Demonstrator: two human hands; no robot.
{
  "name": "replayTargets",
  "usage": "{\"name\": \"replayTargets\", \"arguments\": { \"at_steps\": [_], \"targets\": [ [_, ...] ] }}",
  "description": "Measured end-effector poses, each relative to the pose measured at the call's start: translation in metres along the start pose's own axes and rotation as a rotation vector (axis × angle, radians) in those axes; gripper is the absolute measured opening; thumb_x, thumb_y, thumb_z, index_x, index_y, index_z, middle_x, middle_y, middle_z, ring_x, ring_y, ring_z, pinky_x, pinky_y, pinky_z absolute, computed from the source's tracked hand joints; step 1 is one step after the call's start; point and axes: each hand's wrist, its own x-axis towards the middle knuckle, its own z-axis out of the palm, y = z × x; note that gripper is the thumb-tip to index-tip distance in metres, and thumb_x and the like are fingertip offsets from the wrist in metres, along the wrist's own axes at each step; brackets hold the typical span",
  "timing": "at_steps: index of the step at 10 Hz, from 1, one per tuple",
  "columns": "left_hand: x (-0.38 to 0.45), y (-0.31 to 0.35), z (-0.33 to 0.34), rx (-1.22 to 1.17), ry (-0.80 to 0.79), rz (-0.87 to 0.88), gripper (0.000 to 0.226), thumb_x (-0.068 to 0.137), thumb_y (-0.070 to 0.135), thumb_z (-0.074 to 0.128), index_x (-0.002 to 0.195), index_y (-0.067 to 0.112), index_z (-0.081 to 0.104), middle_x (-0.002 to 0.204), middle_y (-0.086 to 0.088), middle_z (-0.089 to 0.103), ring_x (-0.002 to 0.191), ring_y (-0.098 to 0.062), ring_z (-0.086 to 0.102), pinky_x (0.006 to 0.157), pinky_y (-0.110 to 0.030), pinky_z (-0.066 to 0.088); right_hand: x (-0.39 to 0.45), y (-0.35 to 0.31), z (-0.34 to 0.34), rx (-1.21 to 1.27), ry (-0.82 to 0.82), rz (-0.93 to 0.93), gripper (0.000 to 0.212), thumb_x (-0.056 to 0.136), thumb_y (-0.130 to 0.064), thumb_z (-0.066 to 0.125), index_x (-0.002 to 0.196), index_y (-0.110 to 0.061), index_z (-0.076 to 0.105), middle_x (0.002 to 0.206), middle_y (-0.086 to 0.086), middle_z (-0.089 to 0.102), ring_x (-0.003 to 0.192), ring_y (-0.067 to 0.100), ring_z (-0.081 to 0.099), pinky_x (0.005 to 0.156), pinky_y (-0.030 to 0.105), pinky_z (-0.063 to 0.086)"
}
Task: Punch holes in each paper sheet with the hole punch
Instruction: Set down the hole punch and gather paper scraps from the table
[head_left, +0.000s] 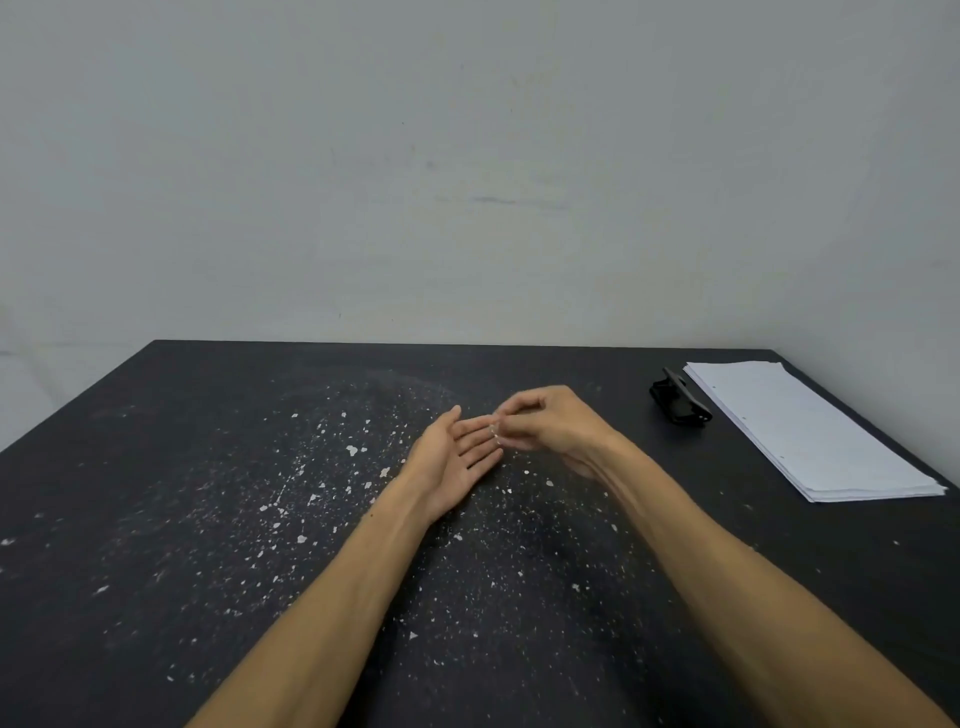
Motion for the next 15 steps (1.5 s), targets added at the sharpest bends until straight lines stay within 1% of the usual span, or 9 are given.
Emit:
{"name": "replayTargets", "arguments": {
  "at_steps": [1,2,3,5,7,8,9,13,15],
  "targets": [
    [-0.006,-0.004,0.007,-0.204,-0.112,-0.081,0.063,0.107,0.045,0.035,0.111,-0.007,0.072,0.114,-0.020,0.071,0.101,-0.029,0.067,0.096,-0.038,0.050,-0.002,-0.014,0.015,-0.302,-0.065,-0.075,0.011,0.088,-0.002,0.074,0.087,-0.011,0.081,0.084,0.005,0.079,0.082,0.011,0.075,0.079,0.022,0.061],
    [-0.006,-0.006,0.011,-0.363,-0.119,-0.087,0.071,0.105,0.047,0.038,0.089,-0.009,0.078,0.100,-0.019,0.072,0.085,-0.025,0.064,0.076,-0.027,0.046,-0.001,-0.018,0.029,-0.737,-0.060,-0.150,0.021,0.088,-0.006,0.070,0.093,-0.021,0.083,0.085,-0.004,0.078,0.080,0.005,0.073,0.074,0.019,0.059],
    [-0.004,-0.009,0.009,-0.436,-0.066,-0.064,0.070,0.106,0.045,0.038,0.083,-0.008,0.077,0.090,-0.019,0.073,0.081,-0.023,0.063,0.071,-0.026,0.044,0.000,-0.019,0.034,-0.836,-0.060,-0.178,0.028,0.086,-0.001,0.068,0.097,-0.021,0.083,0.093,-0.001,0.080,0.090,0.011,0.073,0.083,0.029,0.061],
    [-0.004,-0.012,0.006,-0.506,-0.101,-0.051,0.056,0.108,0.037,0.035,0.093,-0.004,0.070,0.091,-0.016,0.073,0.070,-0.027,0.073,0.054,-0.030,0.060,0.002,-0.020,0.036,-0.878,-0.031,-0.230,0.012,0.080,-0.011,0.081,0.083,-0.022,0.080,0.082,-0.002,0.078,0.083,0.013,0.075,0.082,0.039,0.064],
    [-0.001,-0.013,-0.008,-0.503,-0.186,-0.039,0.058,0.109,0.038,0.034,0.123,-0.011,0.062,0.125,-0.027,0.067,0.107,-0.037,0.072,0.090,-0.043,0.061,-0.003,-0.027,0.018,-0.794,0.040,-0.287,0.012,0.087,-0.010,0.075,0.090,-0.019,0.082,0.083,-0.009,0.077,0.079,-0.002,0.070,0.076,0.014,0.055],
    [-0.004,-0.006,-0.012,-0.475,-0.192,-0.008,0.062,0.109,0.040,0.030,0.134,-0.011,0.056,0.137,-0.028,0.060,0.122,-0.038,0.065,0.103,-0.049,0.052,-0.002,-0.019,-0.002,-0.774,0.188,-0.275,0.009,0.090,-0.012,0.075,0.092,-0.018,0.081,0.083,-0.009,0.076,0.077,0.000,0.069,0.081,0.018,0.056],
    [-0.004,-0.001,-0.015,-0.504,-0.173,0.020,0.063,0.109,0.041,0.029,0.138,-0.010,0.053,0.140,-0.027,0.058,0.130,-0.038,0.059,0.114,-0.046,0.044,0.001,0.008,-0.017,-0.946,0.188,-0.127,0.010,0.093,-0.012,0.074,0.096,-0.017,0.082,0.100,0.000,0.079,0.092,0.013,0.073,0.094,0.033,0.060],
    [-0.006,-0.001,-0.014,-0.452,-0.148,0.043,0.066,0.108,0.045,0.031,0.140,-0.009,0.052,0.140,-0.027,0.059,0.130,-0.038,0.059,0.117,-0.044,0.039,0.000,0.048,-0.007,-1.044,0.179,-0.045,0.006,0.087,-0.030,0.081,0.087,-0.024,0.081,0.097,0.003,0.076,0.093,0.025,0.072,0.087,0.046,0.061],
    [-0.005,-0.001,-0.014,-0.439,-0.145,0.050,0.066,0.108,0.045,0.031,0.139,-0.009,0.053,0.139,-0.027,0.059,0.130,-0.037,0.059,0.117,-0.043,0.040,-0.005,0.043,0.003,-1.264,0.111,-0.155,0.013,0.096,-0.019,0.064,0.090,-0.009,0.069,0.097,0.009,0.069,0.089,0.031,0.068,0.075,0.042,0.057]
  ]
}}
